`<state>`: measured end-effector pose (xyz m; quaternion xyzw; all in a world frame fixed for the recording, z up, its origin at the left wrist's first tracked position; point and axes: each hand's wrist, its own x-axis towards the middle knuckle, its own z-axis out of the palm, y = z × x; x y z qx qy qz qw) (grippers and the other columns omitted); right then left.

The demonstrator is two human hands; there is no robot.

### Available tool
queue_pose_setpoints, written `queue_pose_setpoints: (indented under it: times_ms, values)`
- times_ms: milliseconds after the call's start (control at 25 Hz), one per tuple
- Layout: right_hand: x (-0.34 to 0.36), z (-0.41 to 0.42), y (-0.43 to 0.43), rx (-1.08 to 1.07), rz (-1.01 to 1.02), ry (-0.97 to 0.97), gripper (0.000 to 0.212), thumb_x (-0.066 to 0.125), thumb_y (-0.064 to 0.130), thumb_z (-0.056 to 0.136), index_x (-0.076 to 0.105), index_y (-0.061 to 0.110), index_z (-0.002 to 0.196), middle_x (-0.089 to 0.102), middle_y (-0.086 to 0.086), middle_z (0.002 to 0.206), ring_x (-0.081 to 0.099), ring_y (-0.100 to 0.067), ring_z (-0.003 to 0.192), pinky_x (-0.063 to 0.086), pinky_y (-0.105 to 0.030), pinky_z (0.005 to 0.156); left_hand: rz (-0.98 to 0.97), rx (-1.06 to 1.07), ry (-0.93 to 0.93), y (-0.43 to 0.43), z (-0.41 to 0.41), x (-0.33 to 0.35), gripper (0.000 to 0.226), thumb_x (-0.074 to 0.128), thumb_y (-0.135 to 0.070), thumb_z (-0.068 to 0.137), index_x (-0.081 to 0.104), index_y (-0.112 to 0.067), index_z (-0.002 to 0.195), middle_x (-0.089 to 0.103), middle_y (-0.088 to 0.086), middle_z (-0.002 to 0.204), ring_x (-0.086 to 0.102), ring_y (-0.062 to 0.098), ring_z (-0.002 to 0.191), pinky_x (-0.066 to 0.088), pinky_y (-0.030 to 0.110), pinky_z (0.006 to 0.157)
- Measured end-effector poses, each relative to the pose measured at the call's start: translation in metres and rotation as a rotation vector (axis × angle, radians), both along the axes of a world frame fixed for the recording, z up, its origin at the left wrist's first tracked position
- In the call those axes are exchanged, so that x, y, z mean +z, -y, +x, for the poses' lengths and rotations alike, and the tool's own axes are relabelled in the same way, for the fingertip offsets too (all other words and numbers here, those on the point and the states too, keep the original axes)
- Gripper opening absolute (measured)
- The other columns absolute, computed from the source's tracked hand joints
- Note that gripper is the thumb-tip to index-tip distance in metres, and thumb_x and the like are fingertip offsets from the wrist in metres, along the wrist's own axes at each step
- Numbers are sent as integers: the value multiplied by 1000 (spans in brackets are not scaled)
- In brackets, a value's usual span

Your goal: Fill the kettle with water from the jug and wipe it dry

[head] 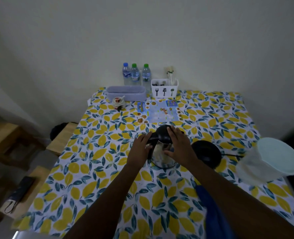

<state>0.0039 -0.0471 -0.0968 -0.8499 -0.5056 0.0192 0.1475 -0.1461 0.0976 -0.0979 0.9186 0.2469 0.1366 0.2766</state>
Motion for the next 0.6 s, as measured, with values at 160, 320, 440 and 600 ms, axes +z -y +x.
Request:
queue_pose_setpoints:
  times_ms: [160,320,440,600]
  values:
    - [1,0,-2,-9,28,-67,101,66,55,80,7,21,154,13,-4,163,9,-28,149,22,-54,117,-92,84,-22,-9,9,1,47,52,-15,96,39,-22,141,53,13,133,57,35,112,47,39,83]
    - [5,4,11,-38,128,-137,99,70,47,81,7,24,153,14,-1,163,7,-27,150,22,-53,117,-50,49,26,3,17,7,46,52,-16,97,39,-18,141,54,14,133,59,36,107,49,42,80]
    - [19,22,32,-95,211,-116,99,74,44,79,11,24,153,17,-2,162,11,-29,149,22,-54,116,-15,-5,73,15,44,20,46,51,-17,98,38,-15,142,53,15,135,57,35,111,49,42,83]
    - [36,52,68,-211,242,-93,99,77,40,76,16,22,152,22,-3,161,14,-31,148,23,-56,114,-46,-96,70,41,92,32,47,50,-19,99,36,-14,144,50,15,140,53,35,119,47,44,94]
